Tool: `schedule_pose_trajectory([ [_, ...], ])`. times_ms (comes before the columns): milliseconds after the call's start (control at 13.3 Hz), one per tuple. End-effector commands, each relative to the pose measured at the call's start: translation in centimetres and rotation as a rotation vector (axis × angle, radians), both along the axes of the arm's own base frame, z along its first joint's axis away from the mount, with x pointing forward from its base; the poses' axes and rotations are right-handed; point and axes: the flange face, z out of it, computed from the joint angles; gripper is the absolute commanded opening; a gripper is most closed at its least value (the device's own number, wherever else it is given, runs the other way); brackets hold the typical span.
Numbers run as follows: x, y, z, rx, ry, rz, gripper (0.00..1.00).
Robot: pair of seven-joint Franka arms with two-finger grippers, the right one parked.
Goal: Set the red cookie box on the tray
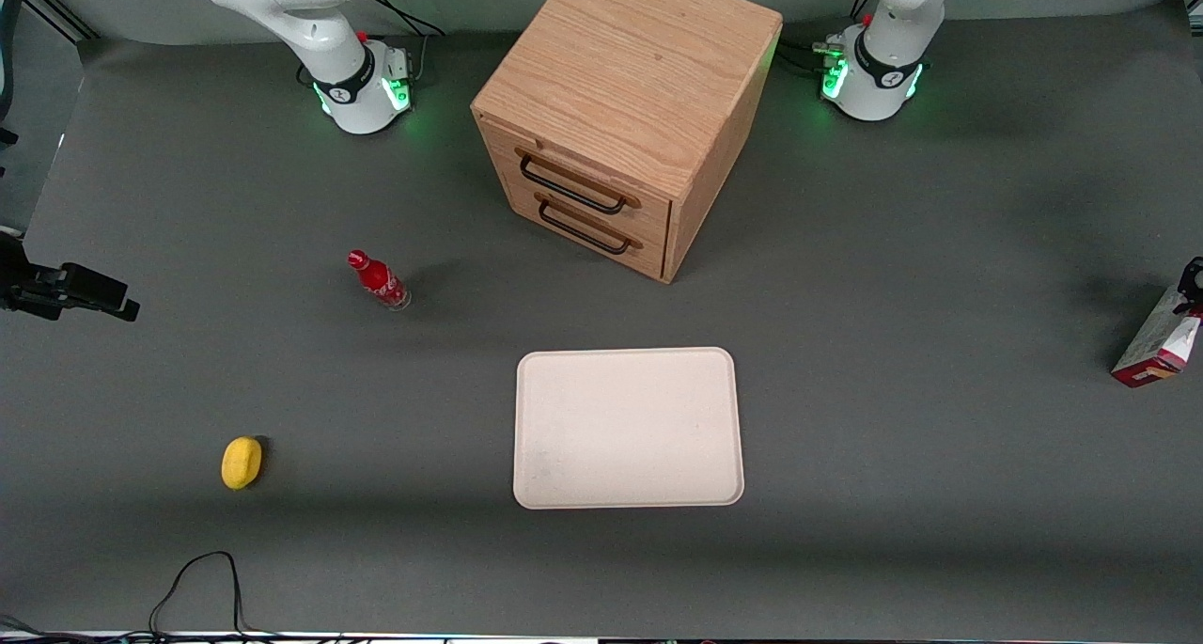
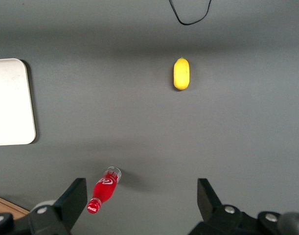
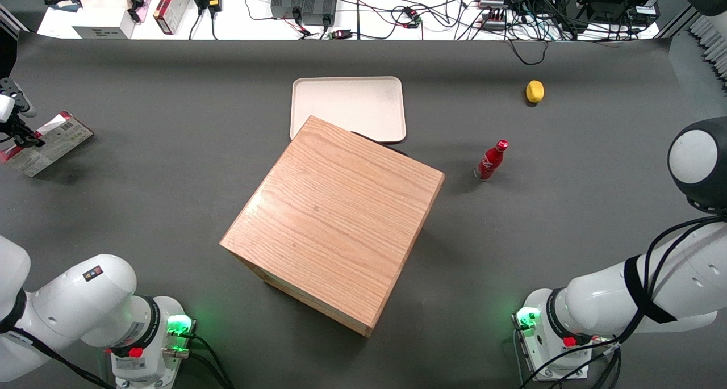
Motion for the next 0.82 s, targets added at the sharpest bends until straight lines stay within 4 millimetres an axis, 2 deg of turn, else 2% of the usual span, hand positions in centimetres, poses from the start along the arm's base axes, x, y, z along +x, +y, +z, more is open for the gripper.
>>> schedule_pose_trajectory([
  [0,0.1,0.4,0.4,-0.004,-0.012,0.009,0.00],
  [225,0.4,0.7,1.1,0.003,-0.020,0.012,0.00],
  [375,0.4,1.0,3.8,-0.005,-0.016,0.019,0.00],
  [525,1.2,1.5,9.0,-0.039,0.009,0.061,0.00],
  [750,2.1,1.5,17.9,-0.060,0.036,0.138,0.00],
])
